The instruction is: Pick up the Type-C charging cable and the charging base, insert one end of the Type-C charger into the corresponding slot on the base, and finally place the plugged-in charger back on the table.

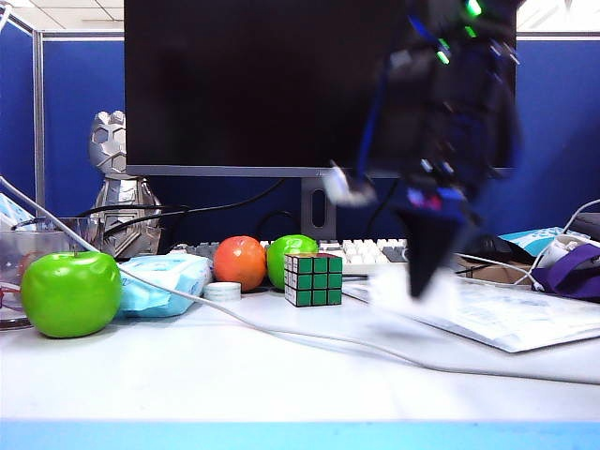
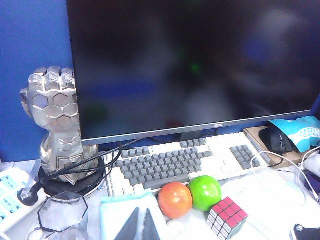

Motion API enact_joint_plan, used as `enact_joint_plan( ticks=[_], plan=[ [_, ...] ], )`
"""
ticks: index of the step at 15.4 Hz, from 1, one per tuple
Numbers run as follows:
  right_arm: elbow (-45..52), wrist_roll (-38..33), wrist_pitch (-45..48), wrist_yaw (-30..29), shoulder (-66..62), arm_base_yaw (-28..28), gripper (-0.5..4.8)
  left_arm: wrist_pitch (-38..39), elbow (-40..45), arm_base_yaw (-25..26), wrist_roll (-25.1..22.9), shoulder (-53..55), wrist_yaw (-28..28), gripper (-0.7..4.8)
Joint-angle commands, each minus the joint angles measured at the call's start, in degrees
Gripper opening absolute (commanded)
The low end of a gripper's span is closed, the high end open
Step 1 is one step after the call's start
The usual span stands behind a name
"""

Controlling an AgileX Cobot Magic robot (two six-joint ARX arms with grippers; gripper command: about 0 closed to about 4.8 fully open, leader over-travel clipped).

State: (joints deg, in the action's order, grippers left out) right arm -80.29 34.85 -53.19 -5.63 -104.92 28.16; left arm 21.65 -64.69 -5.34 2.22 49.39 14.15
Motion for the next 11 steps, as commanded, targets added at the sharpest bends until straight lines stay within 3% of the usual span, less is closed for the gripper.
enact_joint_plan(
  ticks=[1, 4, 7, 11],
  plan=[
    [-4.70, 10.01, 2.38, -0.31, 0.37, 5.29, -0.05, -1.18, -0.31, -0.02, -0.02, -0.07, 0.26, -0.05],
    [-4.85, 17.25, 10.36, -0.46, -0.13, 13.07, -0.05, -1.16, -0.28, -0.04, -0.02, -0.07, 0.28, -0.05],
    [-4.85, 19.19, 16.87, -1.31, -2.19, 18.45, 0.18, -1.14, -0.28, -0.04, 0.20, -0.09, 1.62, -0.05],
    [-4.85, 18.95, 12.13, -4.98, -8.52, 19.80, 0.16, -1.14, -0.28, -0.04, 0.22, -0.09, 1.77, -0.05]
  ],
)
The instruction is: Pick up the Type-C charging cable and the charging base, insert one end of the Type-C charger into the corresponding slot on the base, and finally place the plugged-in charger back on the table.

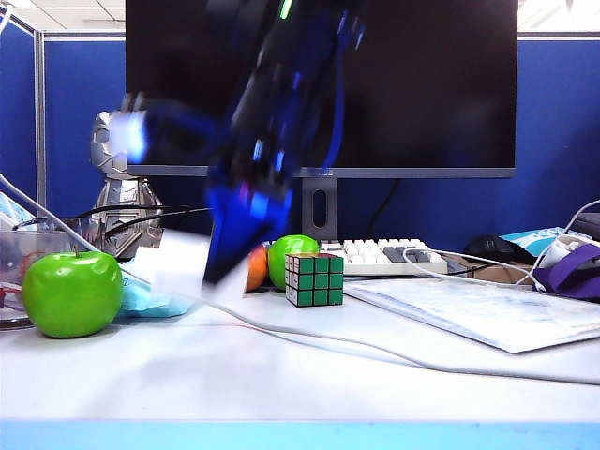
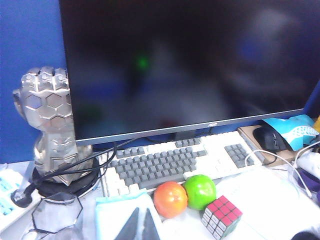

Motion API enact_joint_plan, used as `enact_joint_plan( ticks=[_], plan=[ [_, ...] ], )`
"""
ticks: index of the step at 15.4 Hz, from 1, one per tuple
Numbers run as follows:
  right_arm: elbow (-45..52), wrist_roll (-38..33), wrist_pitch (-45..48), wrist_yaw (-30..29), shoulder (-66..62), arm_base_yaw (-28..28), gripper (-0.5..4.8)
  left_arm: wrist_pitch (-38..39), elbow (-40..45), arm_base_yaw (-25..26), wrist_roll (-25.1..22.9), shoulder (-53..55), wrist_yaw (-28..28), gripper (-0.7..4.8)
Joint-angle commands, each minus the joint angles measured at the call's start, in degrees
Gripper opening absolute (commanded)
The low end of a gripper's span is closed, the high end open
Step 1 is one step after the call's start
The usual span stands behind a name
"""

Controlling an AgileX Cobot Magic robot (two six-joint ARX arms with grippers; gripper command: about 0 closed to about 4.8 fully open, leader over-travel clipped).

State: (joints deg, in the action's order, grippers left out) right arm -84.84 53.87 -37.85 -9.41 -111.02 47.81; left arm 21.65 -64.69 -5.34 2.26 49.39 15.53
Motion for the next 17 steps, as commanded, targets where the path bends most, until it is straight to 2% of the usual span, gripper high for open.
enact_joint_plan(
  ticks=[1, 2, 3, 5, 7, 9, 10, 12, 13, 15, 16, 17],
  plan=[
    [-0.31, -0.79, -4.15, -1.18, -3.48, 0.04, 0.17, -1.14, -0.28, -0.04, 0.15, -0.09, 0.39, -0.06],
    [-0.31, -2.21, -3.78, -0.90, -3.76, -0.04, 0.56, -1.11, -0.28, -0.04, 0.17, -0.09, 0.39, -0.05],
    [-0.31, -3.13, -2.91, -0.74, -3.67, 0.02, 1.41, -1.11, -0.28, -0.04, 0.17, -0.09, 0.68, -0.05],
    [-0.50, -6.47, -1.25, -0.55, -3.58, 0.02, 2.73, -1.09, -0.28, -0.04, 0.35, -0.09, 1.44, -0.06],
    [-0.50, -8.81, 0.07, 0.70, -2.36, 0.11, 2.74, -0.87, -0.28, -0.04, 0.35, -0.09, 1.44, -0.05],
    [-0.52, -10.14, 0.39, 4.55, 1.18, 0.15, 2.74, -0.50, -0.28, -0.04, 0.33, -0.09, 1.44, -0.05],
    [-0.52, -15.37, 0.70, 6.36, 4.50, 0.15, 2.74, -0.52, -0.28, -0.04, 0.33, -0.09, 1.44, -0.05],
    [-0.52, -34.29, 1.03, 6.56, 8.07, 0.09, 2.74, -0.61, -0.28, -0.04, 0.33, -0.09, 1.42, -0.05],
    [-0.52, -47.93, 1.49, 6.51, 9.16, -0.09, 2.74, -0.74, -0.28, -0.04, 0.33, -0.07, 1.42, -0.05],
    [-0.50, -82.68, 0.37, 6.73, 9.90, -0.39, 2.70, -0.83, -0.28, -0.02, 0.33, -0.09, 1.42, -0.05],
    [-0.46, -96.08, -0.09, 5.51, 9.84, -0.61, 2.70, -1.03, -0.28, -0.04, 0.33, -0.09, 1.44, -0.05],
    [-0.42, -103.47, 0.74, 2.58, 9.49, -0.61, 2.69, -1.22, -0.28, -0.04, 0.35, -0.09, 1.44, -0.05]
  ],
)
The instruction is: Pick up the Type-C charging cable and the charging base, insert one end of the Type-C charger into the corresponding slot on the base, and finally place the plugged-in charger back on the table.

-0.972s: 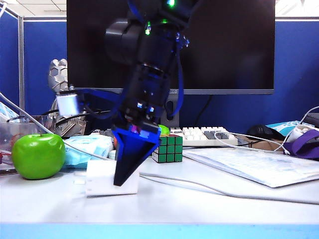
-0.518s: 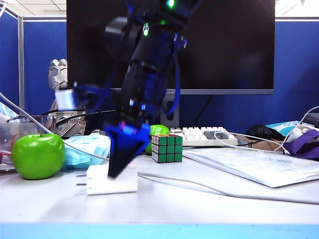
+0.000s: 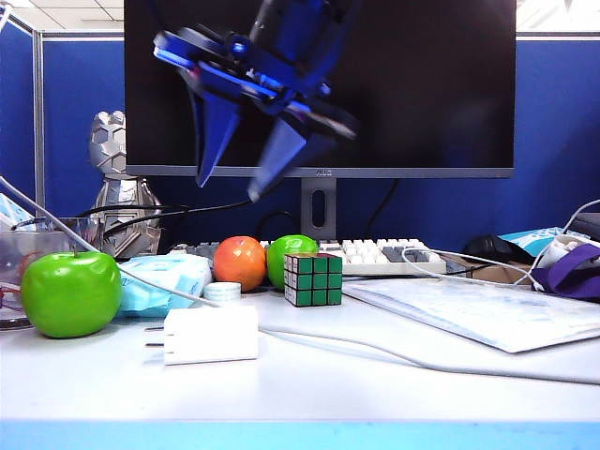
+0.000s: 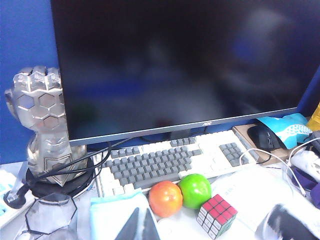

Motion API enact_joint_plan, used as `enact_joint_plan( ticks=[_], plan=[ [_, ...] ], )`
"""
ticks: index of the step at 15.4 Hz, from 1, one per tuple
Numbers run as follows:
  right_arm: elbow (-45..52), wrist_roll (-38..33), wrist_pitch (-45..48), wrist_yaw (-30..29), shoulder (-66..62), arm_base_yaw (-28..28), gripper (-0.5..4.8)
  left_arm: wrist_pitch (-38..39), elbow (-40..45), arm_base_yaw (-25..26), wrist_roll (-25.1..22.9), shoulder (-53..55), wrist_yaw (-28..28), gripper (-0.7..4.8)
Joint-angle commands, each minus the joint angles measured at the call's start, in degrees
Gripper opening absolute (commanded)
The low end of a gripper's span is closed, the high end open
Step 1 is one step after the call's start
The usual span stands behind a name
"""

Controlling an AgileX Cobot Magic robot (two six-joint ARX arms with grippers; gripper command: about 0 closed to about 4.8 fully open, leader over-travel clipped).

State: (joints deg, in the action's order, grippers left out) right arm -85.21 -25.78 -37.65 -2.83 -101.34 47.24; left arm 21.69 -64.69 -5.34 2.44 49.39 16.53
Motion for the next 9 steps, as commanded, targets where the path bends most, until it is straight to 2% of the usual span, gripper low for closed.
enact_joint_plan(
  ticks=[1, 2, 5, 9],
  plan=[
    [-0.04, -28.65, 1.62, -5.31, -0.87, -0.07, 2.69, -1.38, -0.28, -0.04, 0.17, -0.09, 0.44, -0.05],
    [-0.02, -44.54, 0.94, -6.75, -3.04, -0.28, 2.70, -1.55, -0.28, -0.04, 0.17, -0.11, 0.44, -0.05],
    [0.00, -52.26, -2.91, -10.38, -6.43, -0.24, 2.70, -1.62, -0.28, -0.04, 0.17, -0.46, 0.46, -0.05],
    [0.00, -59.80, -3.30, -11.47, -9.46, -0.22, 2.70, -1.68, -0.28, -0.04, 0.15, -1.25, 0.44, -0.05]
  ],
)
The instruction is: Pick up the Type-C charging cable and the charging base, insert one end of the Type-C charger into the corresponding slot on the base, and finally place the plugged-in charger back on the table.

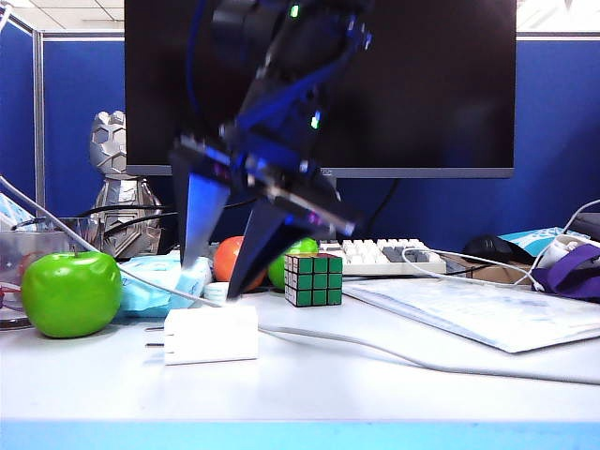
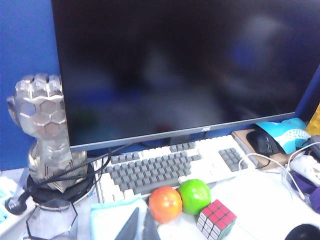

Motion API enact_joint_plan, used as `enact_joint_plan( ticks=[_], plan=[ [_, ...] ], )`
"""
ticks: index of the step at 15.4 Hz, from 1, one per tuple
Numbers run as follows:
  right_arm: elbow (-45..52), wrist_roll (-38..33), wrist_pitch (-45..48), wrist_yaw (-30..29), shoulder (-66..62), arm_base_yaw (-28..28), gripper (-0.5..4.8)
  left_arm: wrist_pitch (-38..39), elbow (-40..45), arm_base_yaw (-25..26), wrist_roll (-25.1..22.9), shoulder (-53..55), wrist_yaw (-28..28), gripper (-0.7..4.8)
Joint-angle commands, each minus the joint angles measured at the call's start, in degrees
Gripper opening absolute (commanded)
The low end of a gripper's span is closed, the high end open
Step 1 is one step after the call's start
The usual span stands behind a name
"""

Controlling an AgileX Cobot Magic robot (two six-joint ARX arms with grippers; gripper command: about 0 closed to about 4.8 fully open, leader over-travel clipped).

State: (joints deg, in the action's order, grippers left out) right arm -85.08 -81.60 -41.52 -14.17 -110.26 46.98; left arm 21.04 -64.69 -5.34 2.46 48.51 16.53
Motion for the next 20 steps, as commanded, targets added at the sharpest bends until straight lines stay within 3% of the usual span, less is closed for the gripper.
enact_joint_plan(
  ticks=[1, 5, 14, 15, 16, 18, 20],
  plan=[
    [-0.13, -6.10, 1.44, -0.02, -1.27, 0.02, 2.70, -1.03, -0.28, -0.04, 0.13, -0.37, 0.44, -0.06],
    [-0.13, -14.40, 4.92, 1.25, -4.07, 0.02, 2.70, -1.01, -0.28, -0.07, 0.15, -0.37, 0.72, -0.06],
    [-0.13, -18.91, 4.83, 8.20, -6.69, -0.74, 2.67, -0.98, -0.28, -0.07, 0.17, -0.37, 1.60, -0.05],
    [-0.13, -18.05, 4.07, 7.98, -7.52, -1.05, 2.09, -0.98, -0.28, -0.07, 0.17, -0.39, 1.73, -0.05],
    [-0.13, -15.80, 4.04, 7.76, -7.76, -1.25, 1.87, -0.98, -0.28, -0.07, 0.24, -0.39, 1.75, -0.05],
    [-0.13, 0.81, 4.04, 8.11, -8.20, -1.53, 1.26, -0.94, -0.28, -0.07, 1.05, -0.55, 1.77, -0.05],
    [-0.15, 12.66, 3.26, 8.07, -8.20, -1.77, 0.84, -0.94, -0.28, -0.07, 1.05, -0.68, 1.77, -0.06]
  ],
)
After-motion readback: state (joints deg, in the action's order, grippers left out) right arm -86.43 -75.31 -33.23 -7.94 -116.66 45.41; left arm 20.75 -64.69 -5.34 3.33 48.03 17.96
